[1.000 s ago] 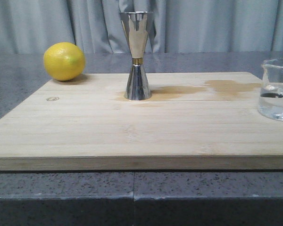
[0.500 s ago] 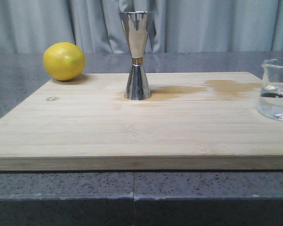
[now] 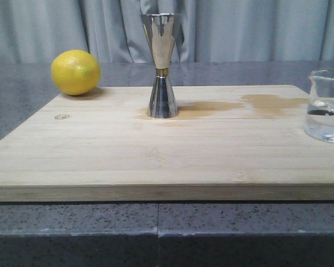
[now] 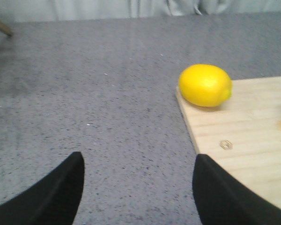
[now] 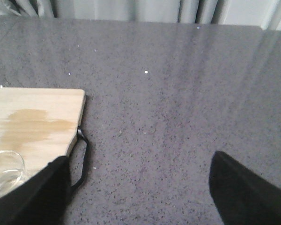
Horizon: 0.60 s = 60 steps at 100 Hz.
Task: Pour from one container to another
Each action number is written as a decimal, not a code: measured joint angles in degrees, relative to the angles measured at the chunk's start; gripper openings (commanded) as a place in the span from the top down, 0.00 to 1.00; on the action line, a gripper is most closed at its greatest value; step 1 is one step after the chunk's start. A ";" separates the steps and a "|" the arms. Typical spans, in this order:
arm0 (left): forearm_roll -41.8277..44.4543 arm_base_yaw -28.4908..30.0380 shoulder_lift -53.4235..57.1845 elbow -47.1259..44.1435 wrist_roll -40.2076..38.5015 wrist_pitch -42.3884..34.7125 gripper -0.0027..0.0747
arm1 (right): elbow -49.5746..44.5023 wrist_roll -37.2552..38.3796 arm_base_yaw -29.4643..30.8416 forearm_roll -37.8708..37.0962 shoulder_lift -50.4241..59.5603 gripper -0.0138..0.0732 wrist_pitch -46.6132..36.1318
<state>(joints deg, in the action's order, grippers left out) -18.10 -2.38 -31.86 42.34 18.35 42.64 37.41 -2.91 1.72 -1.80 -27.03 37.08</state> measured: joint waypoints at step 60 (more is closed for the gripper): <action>-44.12 -1.57 -21.32 1.78 47.10 3.65 0.38 | 1.41 0.08 0.00 1.80 -6.20 0.21 2.41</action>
<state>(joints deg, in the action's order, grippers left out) -62.22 -3.95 -53.18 44.13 65.45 46.29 38.82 -2.82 1.72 0.00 -33.23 39.49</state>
